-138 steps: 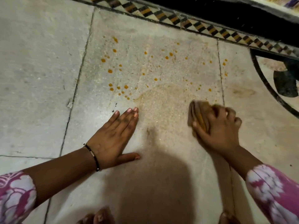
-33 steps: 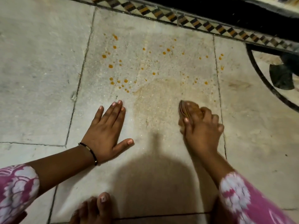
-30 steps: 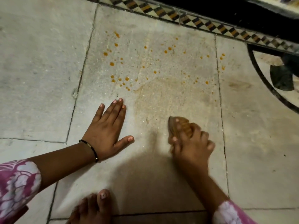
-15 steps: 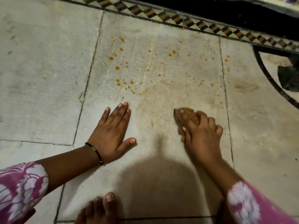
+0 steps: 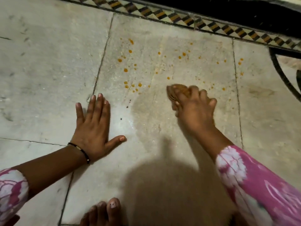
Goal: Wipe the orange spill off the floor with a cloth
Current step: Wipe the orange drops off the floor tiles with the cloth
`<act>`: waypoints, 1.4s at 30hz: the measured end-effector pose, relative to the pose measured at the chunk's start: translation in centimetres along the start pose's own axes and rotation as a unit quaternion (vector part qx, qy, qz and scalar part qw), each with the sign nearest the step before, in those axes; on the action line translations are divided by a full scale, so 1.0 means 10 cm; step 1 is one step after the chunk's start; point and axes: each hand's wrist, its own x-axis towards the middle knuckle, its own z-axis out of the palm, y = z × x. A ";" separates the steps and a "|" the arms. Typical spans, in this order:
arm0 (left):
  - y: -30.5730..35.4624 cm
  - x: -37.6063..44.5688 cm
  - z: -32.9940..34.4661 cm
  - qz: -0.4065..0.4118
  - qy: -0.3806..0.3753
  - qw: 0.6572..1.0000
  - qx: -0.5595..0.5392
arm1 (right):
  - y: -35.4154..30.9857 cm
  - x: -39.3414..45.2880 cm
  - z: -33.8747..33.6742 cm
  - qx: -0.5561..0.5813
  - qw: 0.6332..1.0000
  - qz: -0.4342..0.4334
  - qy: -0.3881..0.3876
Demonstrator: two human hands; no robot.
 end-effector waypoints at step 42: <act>-0.01 0.02 0.03 0.003 -0.015 1.000 -0.024 | -0.66 -0.58 0.24 0.005 0.996 -0.094 -0.006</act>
